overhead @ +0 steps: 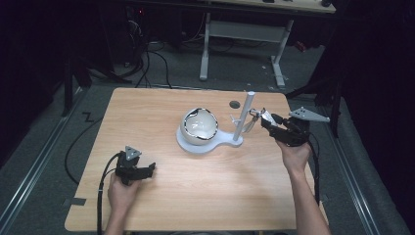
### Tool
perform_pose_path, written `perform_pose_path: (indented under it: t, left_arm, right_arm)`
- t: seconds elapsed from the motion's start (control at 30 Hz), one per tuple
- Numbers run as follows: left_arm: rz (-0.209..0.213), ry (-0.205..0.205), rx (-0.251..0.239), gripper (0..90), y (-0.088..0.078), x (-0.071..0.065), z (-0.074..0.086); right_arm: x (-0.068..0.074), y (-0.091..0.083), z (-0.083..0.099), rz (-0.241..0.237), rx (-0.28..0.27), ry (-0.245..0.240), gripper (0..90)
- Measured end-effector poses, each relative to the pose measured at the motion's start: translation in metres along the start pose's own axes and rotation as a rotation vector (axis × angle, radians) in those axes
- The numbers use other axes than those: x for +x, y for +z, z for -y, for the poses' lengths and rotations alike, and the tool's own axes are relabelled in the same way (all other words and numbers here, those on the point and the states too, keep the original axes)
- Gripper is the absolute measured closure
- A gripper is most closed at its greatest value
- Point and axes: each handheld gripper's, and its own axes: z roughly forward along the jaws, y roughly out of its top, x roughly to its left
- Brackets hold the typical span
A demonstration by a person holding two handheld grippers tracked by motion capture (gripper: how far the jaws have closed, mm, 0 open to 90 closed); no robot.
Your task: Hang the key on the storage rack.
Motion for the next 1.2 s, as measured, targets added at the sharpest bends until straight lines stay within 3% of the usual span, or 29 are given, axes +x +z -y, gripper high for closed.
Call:
perform_pose_path:
  t: [0.3, 0.93, 1.2]
  left_arm:
    - [0.0, 0.0, 0.0, 18.7, 0.0, 0.0, 0.0]
    - [0.0, 0.0, 0.0, 18.7, 0.0, 0.0, 0.0]
    - [0.0, 0.0, 0.0, 18.7, 0.0, 0.0, 0.0]
  right_arm:
    - [0.007, 0.006, 0.005, 0.022, 0.013, -0.035, 50.4]
    - [0.014, 0.02, 0.013, 0.04, 0.035, -0.06, 50.1]
    - [0.014, 0.027, 0.02, 0.043, 0.041, -0.044, 49.9]
